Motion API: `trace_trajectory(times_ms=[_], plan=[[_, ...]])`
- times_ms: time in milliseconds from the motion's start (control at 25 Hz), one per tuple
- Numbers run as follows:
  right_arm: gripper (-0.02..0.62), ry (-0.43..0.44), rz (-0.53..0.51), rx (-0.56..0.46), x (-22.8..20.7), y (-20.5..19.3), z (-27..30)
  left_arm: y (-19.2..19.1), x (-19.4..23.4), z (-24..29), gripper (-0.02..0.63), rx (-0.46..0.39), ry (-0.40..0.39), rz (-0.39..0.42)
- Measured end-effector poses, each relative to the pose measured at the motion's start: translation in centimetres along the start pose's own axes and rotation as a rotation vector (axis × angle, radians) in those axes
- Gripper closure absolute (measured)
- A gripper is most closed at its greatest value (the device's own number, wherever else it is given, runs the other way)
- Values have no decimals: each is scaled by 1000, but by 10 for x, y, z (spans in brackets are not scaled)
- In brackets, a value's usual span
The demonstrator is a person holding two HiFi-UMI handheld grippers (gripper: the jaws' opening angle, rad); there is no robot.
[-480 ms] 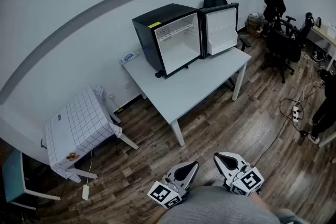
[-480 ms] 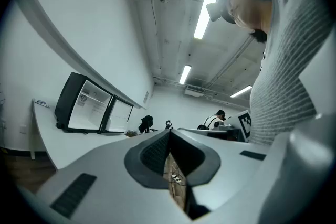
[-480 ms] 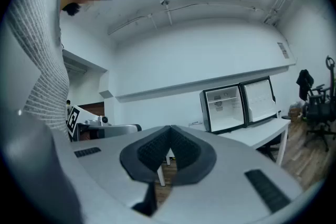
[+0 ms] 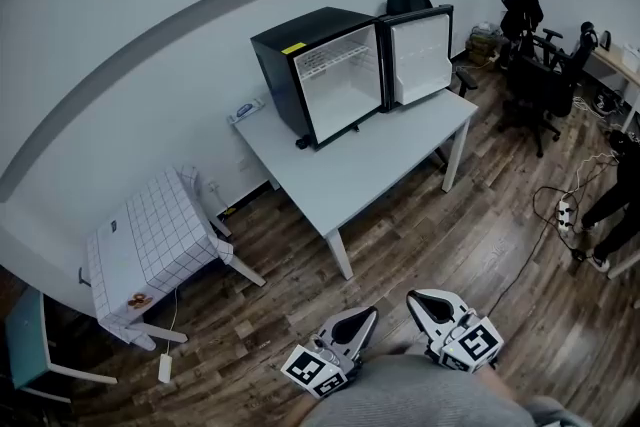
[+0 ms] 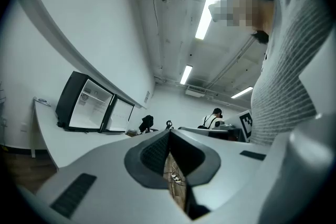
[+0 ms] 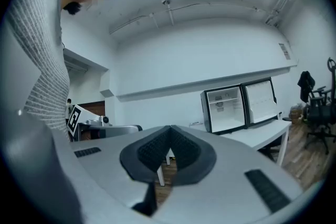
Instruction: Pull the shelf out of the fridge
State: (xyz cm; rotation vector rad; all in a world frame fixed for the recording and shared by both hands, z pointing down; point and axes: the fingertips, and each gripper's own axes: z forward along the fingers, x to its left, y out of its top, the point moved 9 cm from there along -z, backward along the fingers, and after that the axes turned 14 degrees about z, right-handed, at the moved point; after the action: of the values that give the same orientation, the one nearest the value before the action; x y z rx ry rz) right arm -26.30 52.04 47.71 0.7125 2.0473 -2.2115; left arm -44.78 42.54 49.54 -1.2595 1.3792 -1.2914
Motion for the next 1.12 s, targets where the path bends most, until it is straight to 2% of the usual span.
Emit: trace_trajectory(times_ms=[280, 480, 720, 1120], plan=[[583, 6, -7, -2, 0, 3, 1, 2, 5, -2, 595, -13, 27, -4], [583, 51, 68, -64, -1, 4, -1, 2, 6, -1, 595, -13, 22, -6], [583, 60, 65, -27, 1, -2, 6, -1, 10, -2, 595, -9, 20, -13], [583, 57, 73, -22, -6, 1, 21, 1, 24, -4, 595, -7, 51, -1]])
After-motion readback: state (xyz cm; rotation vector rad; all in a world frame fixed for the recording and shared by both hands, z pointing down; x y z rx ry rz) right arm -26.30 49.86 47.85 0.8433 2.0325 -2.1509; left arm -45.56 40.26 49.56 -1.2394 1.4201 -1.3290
